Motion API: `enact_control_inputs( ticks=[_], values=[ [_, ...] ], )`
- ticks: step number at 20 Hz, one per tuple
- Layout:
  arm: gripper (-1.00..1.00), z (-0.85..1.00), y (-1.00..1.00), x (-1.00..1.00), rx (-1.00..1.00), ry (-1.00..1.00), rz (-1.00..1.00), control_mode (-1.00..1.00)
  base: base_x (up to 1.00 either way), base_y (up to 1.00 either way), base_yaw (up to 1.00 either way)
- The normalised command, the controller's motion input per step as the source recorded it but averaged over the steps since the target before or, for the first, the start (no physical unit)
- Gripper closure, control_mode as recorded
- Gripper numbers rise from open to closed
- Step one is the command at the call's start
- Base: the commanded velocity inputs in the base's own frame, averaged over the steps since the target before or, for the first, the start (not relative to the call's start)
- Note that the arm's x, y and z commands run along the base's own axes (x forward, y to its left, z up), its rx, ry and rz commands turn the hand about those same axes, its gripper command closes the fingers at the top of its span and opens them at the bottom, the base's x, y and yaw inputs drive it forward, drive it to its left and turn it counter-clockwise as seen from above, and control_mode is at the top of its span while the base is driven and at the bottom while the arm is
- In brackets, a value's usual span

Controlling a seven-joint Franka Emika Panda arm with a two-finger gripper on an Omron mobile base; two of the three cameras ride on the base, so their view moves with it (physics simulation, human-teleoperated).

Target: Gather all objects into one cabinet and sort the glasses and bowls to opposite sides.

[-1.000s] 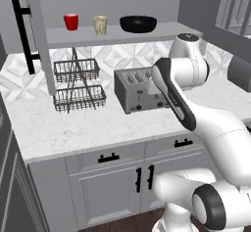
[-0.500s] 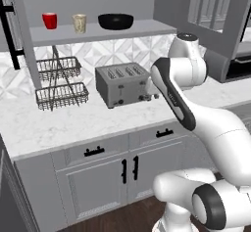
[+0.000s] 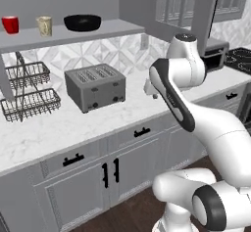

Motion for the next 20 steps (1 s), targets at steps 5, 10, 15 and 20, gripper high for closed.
enact_control_inputs(
  ticks=[5,10,15,20],
  values=[
    [-1.00,0.00,0.00,0.00,0.00,0.00,0.00,1.00,-0.16,-0.03,-0.35],
    [-1.00,0.00,0.00,0.00,0.00,0.00,0.00,1.00,-0.24,-0.14,-0.37],
    [-1.00,0.00,0.00,0.00,0.00,0.00,0.00,1.00,-0.25,-0.15,-0.36],
    [-1.00,0.00,0.00,0.00,0.00,0.00,0.00,1.00,-0.36,-0.18,-0.35]
  ],
)
